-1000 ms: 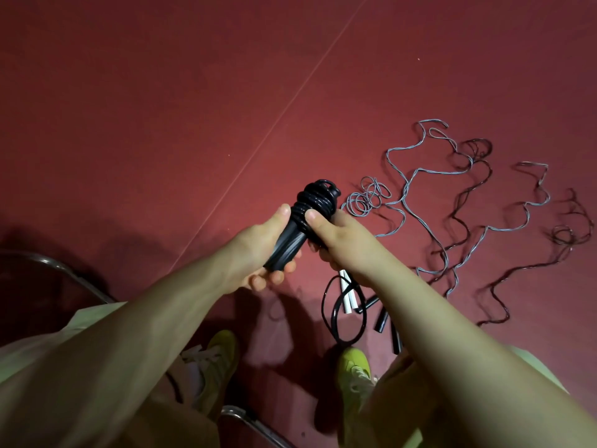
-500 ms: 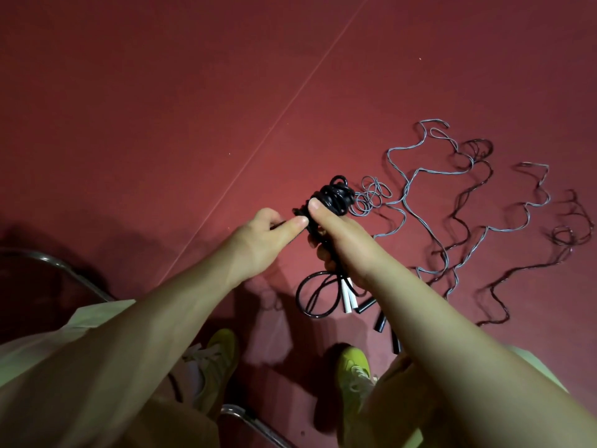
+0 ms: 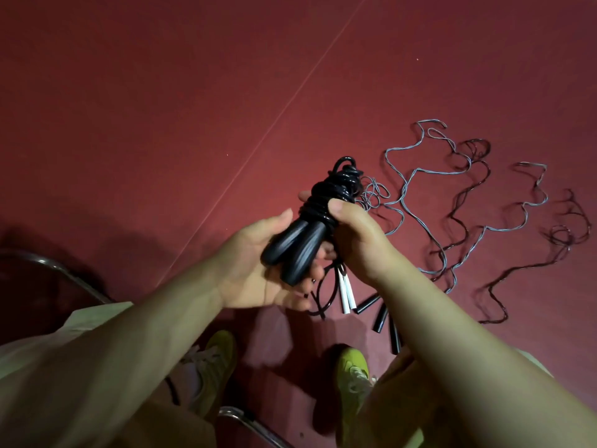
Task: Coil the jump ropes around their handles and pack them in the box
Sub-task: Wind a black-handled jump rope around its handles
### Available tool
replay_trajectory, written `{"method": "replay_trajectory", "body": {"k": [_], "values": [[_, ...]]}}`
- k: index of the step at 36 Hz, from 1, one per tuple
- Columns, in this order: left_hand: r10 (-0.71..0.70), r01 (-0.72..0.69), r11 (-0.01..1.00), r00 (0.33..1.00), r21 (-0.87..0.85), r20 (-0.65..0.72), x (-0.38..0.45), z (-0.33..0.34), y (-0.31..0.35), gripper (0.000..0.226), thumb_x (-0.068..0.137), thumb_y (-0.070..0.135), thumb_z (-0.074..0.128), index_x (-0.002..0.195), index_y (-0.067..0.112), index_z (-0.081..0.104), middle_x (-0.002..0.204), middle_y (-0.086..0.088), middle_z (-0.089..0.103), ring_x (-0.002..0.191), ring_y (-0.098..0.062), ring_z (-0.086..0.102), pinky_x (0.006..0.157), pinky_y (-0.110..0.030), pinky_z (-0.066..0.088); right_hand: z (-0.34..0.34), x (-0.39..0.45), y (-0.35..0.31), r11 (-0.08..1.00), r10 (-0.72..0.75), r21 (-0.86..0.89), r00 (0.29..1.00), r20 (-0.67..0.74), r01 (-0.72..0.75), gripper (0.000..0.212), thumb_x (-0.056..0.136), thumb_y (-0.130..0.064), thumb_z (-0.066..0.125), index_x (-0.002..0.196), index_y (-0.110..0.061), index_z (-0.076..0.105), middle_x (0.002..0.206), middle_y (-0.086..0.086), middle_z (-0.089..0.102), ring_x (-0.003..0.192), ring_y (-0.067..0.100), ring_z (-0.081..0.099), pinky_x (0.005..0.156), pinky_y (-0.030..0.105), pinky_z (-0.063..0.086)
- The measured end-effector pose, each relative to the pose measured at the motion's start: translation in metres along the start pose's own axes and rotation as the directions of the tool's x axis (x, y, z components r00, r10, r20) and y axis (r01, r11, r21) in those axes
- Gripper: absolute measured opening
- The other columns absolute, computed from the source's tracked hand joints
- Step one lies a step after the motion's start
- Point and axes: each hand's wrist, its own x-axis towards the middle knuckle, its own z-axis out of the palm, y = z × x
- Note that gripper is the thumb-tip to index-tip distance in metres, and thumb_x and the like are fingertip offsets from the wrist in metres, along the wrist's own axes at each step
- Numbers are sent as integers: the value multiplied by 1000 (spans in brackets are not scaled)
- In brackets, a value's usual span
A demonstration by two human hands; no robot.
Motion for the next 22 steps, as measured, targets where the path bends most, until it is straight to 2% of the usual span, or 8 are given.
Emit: {"method": "replay_trajectory", "body": {"k": [2, 5, 7, 8, 11, 14, 17, 22], "values": [[2, 12, 996, 986, -83, 169, 1, 0, -6, 59, 61, 60, 78, 91, 10, 74, 73, -7, 67, 57, -17, 65, 56, -32, 57, 1, -3, -3, 999, -19, 28, 998, 67, 17, 92, 66, -50, 52, 122, 21, 37, 50, -6, 49, 41, 11, 38, 51, 40, 15], [-27, 42, 996, 981, -72, 194, 0, 1, -8, 55, 55, 58, 84, 89, 16, 74, 67, -1, 62, 48, -12, 58, 46, -23, 51, 1, -6, -5, 1000, -26, -12, 997, 75, 27, 81, 68, -50, 51, 117, 15, 45, 55, -2, 51, 42, 8, 40, 51, 34, 19], [-48, 52, 998, 994, -47, 95, -1, 5, -3, 45, 64, 60, 76, 81, 18, 73, 62, 0, 58, 43, -10, 53, 39, -19, 46, 0, -6, -7, 998, -11, -69, 998, 60, 15, 84, 69, -52, 51, 110, 21, 43, 60, 5, 48, 47, 9, 38, 48, 28, 19], [-54, 55, 998, 998, -25, 22, -2, 5, 1, 44, 71, 61, 67, 76, 18, 73, 60, 0, 57, 41, -10, 50, 36, -19, 43, 0, -6, -7, 997, 7, -77, 998, 56, -3, 78, 69, -53, 51, 106, 17, 49, 60, 3, 49, 48, 9, 37, 47, 27, 20], [-53, 67, 988, 993, 142, -104, -4, 7, 9, 41, 76, 52, 46, 67, 24, 75, 60, 2, 56, 42, -9, 48, 35, -17, 38, -2, -5, -7, 995, 59, -82, 996, 69, -53, 51, 73, -59, 50, 92, -13, 59, 57, -10, 53, 49, 6, 36, 45, 21, 23], [-21, 74, 966, 978, 249, -209, -4, 5, 13, 38, 79, 49, 48, 78, 21, 74, 62, 1, 57, 45, -10, 49, 35, -17, 34, -2, -4, -5, 976, 115, -191, 993, 23, -108, 50, 84, -64, 41, 91, -16, 51, 54, -14, 51, 47, 5, 37, 45, 21, 27], [21, 85, 950, 942, 301, -335, -2, 0, 13, 32, 93, 41, 48, 97, 12, 62, 63, -3, 58, 44, -13, 49, 34, -16, 27, -1, -2, 1, 935, 154, -318, 987, -41, -159, 52, 84, -69, 32, 84, -22, 53, 65, -6, 52, 48, 7, 39, 46, 23, 28], [84, 80, 931, 903, 356, -421, 2, -1, 9, 25, 96, 34, 49, 94, 12, 60, 61, -5, 59, 43, -14, 49, 33, -15, 22, 1, -2, 7, 905, 225, -348, 970, -90, -242, 56, 91, -71, 26, 85, -23, 54, 61, -6, 51, 44, 6, 39, 45, 21, 30]]}}
